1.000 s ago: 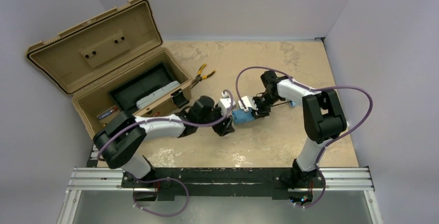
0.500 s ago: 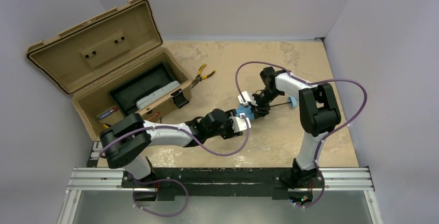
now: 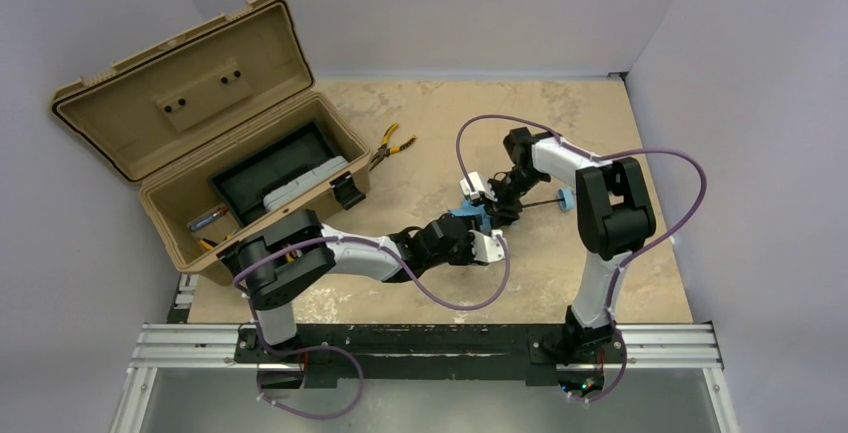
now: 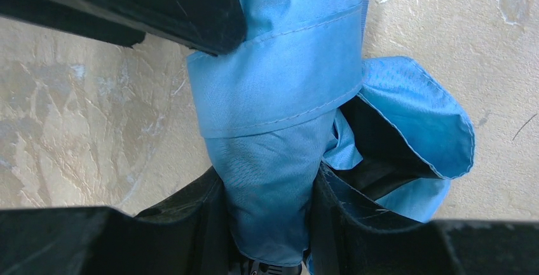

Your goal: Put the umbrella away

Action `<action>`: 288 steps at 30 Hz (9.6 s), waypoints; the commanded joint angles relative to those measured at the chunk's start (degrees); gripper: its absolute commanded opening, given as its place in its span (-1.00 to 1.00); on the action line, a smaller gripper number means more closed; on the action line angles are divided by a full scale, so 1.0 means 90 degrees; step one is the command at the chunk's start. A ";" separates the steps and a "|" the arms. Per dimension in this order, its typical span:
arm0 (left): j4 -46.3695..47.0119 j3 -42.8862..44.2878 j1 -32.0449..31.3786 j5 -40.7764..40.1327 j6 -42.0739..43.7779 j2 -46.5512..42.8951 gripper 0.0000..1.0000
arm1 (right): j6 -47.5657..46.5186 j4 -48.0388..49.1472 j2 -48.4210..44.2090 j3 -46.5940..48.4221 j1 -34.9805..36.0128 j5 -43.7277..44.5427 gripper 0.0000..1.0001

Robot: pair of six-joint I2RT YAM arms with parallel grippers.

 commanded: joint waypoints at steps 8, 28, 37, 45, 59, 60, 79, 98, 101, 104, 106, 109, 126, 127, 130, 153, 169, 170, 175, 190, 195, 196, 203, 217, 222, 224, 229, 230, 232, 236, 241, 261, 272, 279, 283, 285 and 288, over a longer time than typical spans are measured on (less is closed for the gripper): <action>0.0830 0.0069 -0.0002 -0.0654 0.0461 0.0170 0.11 | 0.0516 -0.1505 0.1416 -0.0958 0.0143 0.1465 -1.00; 0.1193 -0.0002 0.0318 -0.0160 0.0289 0.0254 0.47 | 0.0577 -0.1526 0.1316 -0.1018 0.0167 0.1729 -1.00; 0.0508 0.0226 0.0607 0.0372 -0.0020 0.0796 -0.02 | 0.0477 -0.1524 0.1339 -0.0978 0.0162 0.1559 -1.00; -0.0274 0.0246 0.0764 0.1073 -0.0602 0.1081 -0.66 | 0.0261 -0.1491 0.1040 -0.0766 0.0132 0.0944 -0.57; -0.1182 0.0270 0.1570 0.3111 -0.1289 0.1340 -0.94 | -0.0597 -0.1478 -0.0555 0.0503 -0.0601 -0.1096 0.64; -0.1287 0.0330 0.1621 0.3257 -0.1333 0.1394 -0.95 | -0.0679 -0.1476 -0.0662 0.0559 -0.0630 -0.1200 0.68; -0.3850 0.2018 0.2580 0.5460 -0.2477 0.2536 -1.00 | -0.1827 -0.0096 -0.2320 -0.0287 -0.1168 -0.1491 0.98; -0.5680 0.3682 0.2820 0.6521 -0.4102 0.3827 -1.00 | -0.0819 0.3229 -0.3170 -0.2670 -0.0063 0.0394 0.91; -0.5603 0.3730 0.2819 0.6537 -0.4246 0.3832 -0.99 | -0.0863 0.3223 -0.3067 -0.2898 -0.0003 0.0436 0.86; -0.5641 0.3873 0.2818 0.6581 -0.4364 0.3904 -0.99 | -0.0858 0.3317 -0.3096 -0.3175 0.0127 0.0513 0.82; -0.5616 0.3927 0.2819 0.6645 -0.4413 0.3929 -0.99 | -0.0751 0.3527 -0.3090 -0.3308 0.0257 0.0738 0.79; -0.5607 0.3948 0.2815 0.6679 -0.4499 0.3924 -0.98 | -0.0801 0.3347 -0.2930 -0.3189 0.0307 0.0823 0.68; -0.5428 0.3939 0.2813 0.6633 -0.4866 0.3846 -0.96 | -0.1005 0.2297 -0.2827 -0.2992 0.0893 0.0845 0.06; -0.5434 0.3975 0.2824 0.6627 -0.4878 0.3859 -0.96 | -0.1024 0.2222 -0.2853 -0.2974 0.0894 0.0741 0.21; -0.5484 0.4104 0.2820 0.6649 -0.4883 0.3909 -0.96 | -0.1061 0.2256 -0.2948 -0.3026 0.0904 0.0669 0.45; -0.4935 0.3884 0.2823 0.6517 -0.5222 0.3397 -0.66 | -0.0206 0.2105 -0.2297 -0.2634 0.1241 0.0903 -0.64; -0.2522 0.2233 0.2975 0.4496 -0.5468 0.0191 -0.19 | 0.0361 0.0826 -0.1137 -0.2018 0.0260 0.1205 -0.76; -0.2247 0.1971 0.2976 0.4392 -0.5425 0.0005 -0.20 | 0.0381 0.0750 -0.1066 -0.1963 0.0239 0.1205 -0.77; -0.0968 0.0561 0.2898 0.3794 -0.4934 -0.1050 -0.19 | 0.0515 0.0296 -0.0568 -0.1618 0.0101 0.0995 -0.78; 0.0535 -0.1518 0.1894 0.2137 -0.6275 -0.2509 -0.19 | 0.1625 0.0129 0.0387 -0.1079 0.0062 0.0651 -0.83; 0.0605 -0.1302 0.1725 0.2300 -0.7539 -0.2053 -0.21 | 0.1957 0.0174 0.0545 -0.0944 0.0064 0.0660 -0.83; 0.0693 -0.1293 0.1710 0.2345 -0.7742 -0.1953 -0.22 | 0.2039 0.0182 0.0572 -0.0910 0.0064 0.0645 -0.83; 0.1172 -0.1336 0.1551 0.2068 -0.8688 -0.1616 -0.23 | 0.2329 0.0239 0.0636 -0.0841 0.0074 0.0673 -0.83; 0.1195 -0.0821 0.1387 0.2677 -0.9308 -0.0747 -0.13 | 0.2806 0.0183 0.0902 -0.0632 0.0074 0.0743 -0.83; 0.0811 -0.0458 0.1248 0.2354 -0.8954 -0.0474 -0.12 | 0.2873 0.0091 0.0989 -0.0564 0.0084 0.0699 -0.83; 0.0692 -0.0355 0.1195 0.2178 -0.8909 -0.0386 -0.12 | 0.2868 0.0085 0.0985 -0.0552 0.0076 0.0697 -0.83; 0.0308 0.0006 0.1049 0.1700 -0.8836 -0.0181 -0.16 | 0.2902 0.0110 0.0980 -0.0541 0.0084 0.0723 -0.83; 0.0139 0.0100 0.1024 0.1565 -0.8826 -0.0149 -0.17 | 0.2909 0.0115 0.0980 -0.0546 0.0082 0.0734 -0.83; -0.0282 0.0299 0.0963 0.1243 -0.8766 -0.0095 -0.21 | 0.2910 0.0116 0.0968 -0.0538 0.0084 0.0736 -0.83; -0.1068 0.0577 0.0864 0.0783 -0.8710 -0.0047 -0.30 | 0.2909 0.0134 0.0941 -0.0550 0.0081 0.0747 -0.83; -0.1557 0.0897 0.0794 0.0318 -0.8649 0.0102 -0.42 | 0.2886 0.0131 0.0971 -0.0558 0.0084 0.0746 -0.83; -0.1973 0.1523 0.0796 0.0121 -0.8262 0.0740 -1.00 | 0.2858 0.0223 0.0891 -0.0658 0.0084 0.0784 -0.83; -0.1290 0.0264 0.1096 0.0554 -0.8060 -0.0572 -1.00 | 0.2976 0.0505 0.0629 -0.0755 0.0084 0.1106 -0.82; -0.0972 -0.0167 0.1235 0.1390 -0.8037 -0.0811 -1.00 | 0.3088 0.0567 0.0614 -0.0707 0.0084 0.1117 -0.83; -0.0876 -0.0373 0.1353 0.1787 -0.7895 -0.1013 -1.00 | 0.3316 0.0648 0.0672 -0.0611 0.0075 0.0982 -0.85; -0.0833 -0.0437 0.1466 0.2074 -0.7805 -0.0955 -1.00 | 0.3359 0.0453 0.0860 -0.0416 0.0057 0.0839 -0.85; -0.0918 -0.0393 0.1579 0.2378 -0.7565 -0.0716 -1.00 | 0.3379 0.0244 0.1106 -0.0146 0.0055 0.0706 -0.85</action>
